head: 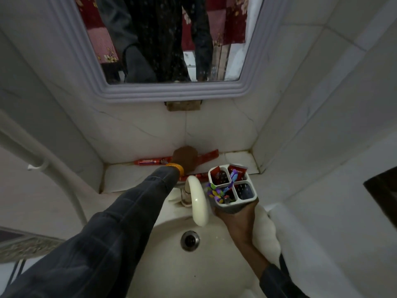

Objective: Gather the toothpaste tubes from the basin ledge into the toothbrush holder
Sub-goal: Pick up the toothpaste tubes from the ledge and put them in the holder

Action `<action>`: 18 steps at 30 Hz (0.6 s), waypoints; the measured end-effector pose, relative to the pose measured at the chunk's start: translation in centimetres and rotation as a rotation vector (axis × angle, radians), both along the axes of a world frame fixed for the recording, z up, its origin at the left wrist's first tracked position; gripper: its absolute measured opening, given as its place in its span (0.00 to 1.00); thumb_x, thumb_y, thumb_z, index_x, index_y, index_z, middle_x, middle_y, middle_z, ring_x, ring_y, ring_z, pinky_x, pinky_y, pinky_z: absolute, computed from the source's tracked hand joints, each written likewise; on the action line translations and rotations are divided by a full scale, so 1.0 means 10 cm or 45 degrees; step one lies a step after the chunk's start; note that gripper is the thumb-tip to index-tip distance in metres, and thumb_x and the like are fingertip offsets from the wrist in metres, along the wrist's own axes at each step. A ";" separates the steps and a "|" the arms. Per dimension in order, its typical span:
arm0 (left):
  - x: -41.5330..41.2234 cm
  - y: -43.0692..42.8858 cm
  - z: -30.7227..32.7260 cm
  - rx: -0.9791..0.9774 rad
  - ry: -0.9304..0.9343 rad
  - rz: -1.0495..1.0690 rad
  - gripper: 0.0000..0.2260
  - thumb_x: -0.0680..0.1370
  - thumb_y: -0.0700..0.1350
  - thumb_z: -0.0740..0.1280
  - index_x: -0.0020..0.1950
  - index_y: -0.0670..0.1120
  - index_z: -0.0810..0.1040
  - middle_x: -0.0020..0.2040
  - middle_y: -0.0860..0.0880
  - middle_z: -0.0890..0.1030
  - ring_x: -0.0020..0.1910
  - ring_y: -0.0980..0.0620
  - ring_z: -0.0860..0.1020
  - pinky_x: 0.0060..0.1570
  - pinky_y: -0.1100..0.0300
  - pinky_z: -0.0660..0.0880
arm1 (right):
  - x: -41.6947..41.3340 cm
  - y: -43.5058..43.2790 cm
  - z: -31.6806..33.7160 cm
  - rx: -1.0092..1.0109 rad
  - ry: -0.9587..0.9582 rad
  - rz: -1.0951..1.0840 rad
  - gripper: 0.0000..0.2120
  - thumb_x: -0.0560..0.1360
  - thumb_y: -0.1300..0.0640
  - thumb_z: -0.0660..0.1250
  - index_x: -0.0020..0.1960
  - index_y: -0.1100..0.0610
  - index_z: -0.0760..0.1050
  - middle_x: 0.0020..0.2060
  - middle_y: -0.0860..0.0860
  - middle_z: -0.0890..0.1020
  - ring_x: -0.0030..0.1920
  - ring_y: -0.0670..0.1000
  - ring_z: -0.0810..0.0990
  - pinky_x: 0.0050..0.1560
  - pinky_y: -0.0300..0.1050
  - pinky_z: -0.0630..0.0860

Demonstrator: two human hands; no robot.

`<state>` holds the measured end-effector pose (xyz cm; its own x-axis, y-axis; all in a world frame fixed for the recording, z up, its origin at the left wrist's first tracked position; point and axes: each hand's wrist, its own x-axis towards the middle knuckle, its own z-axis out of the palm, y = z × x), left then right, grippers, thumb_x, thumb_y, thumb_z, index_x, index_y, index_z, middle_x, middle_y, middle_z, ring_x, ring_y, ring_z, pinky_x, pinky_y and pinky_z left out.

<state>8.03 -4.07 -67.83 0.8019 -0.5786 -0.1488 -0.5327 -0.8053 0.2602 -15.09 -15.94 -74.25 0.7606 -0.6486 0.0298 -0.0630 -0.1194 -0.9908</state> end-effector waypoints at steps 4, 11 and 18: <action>-0.02 0.21 0.41 -0.215 -0.098 0.157 0.13 0.75 0.49 0.70 0.49 0.40 0.81 0.46 0.42 0.83 0.43 0.43 0.81 0.46 0.55 0.78 | -0.02 -0.01 0.02 0.008 -0.001 0.009 0.55 0.55 0.67 0.88 0.74 0.55 0.63 0.69 0.51 0.79 0.67 0.46 0.81 0.62 0.40 0.81; -0.20 0.40 1.34 -1.002 0.322 0.221 0.13 0.70 0.41 0.77 0.52 0.40 0.81 0.46 0.44 0.85 0.43 0.49 0.84 0.46 0.58 0.83 | -0.01 0.00 0.08 -0.010 0.034 0.000 0.56 0.54 0.57 0.91 0.75 0.52 0.65 0.68 0.47 0.80 0.67 0.46 0.80 0.65 0.48 0.81; -0.61 0.02 1.21 -0.713 0.257 -0.080 0.11 0.72 0.44 0.76 0.49 0.39 0.82 0.47 0.43 0.86 0.45 0.48 0.85 0.50 0.55 0.82 | -0.01 0.02 0.11 0.037 0.045 -0.017 0.55 0.53 0.57 0.91 0.73 0.52 0.66 0.65 0.47 0.81 0.64 0.44 0.82 0.55 0.32 0.80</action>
<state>1.96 -3.83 -55.68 0.7513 -0.6583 0.0462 -0.4706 -0.4852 0.7370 -15.17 -15.74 -73.14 0.7522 -0.6587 -0.0159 -0.0996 -0.0898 -0.9910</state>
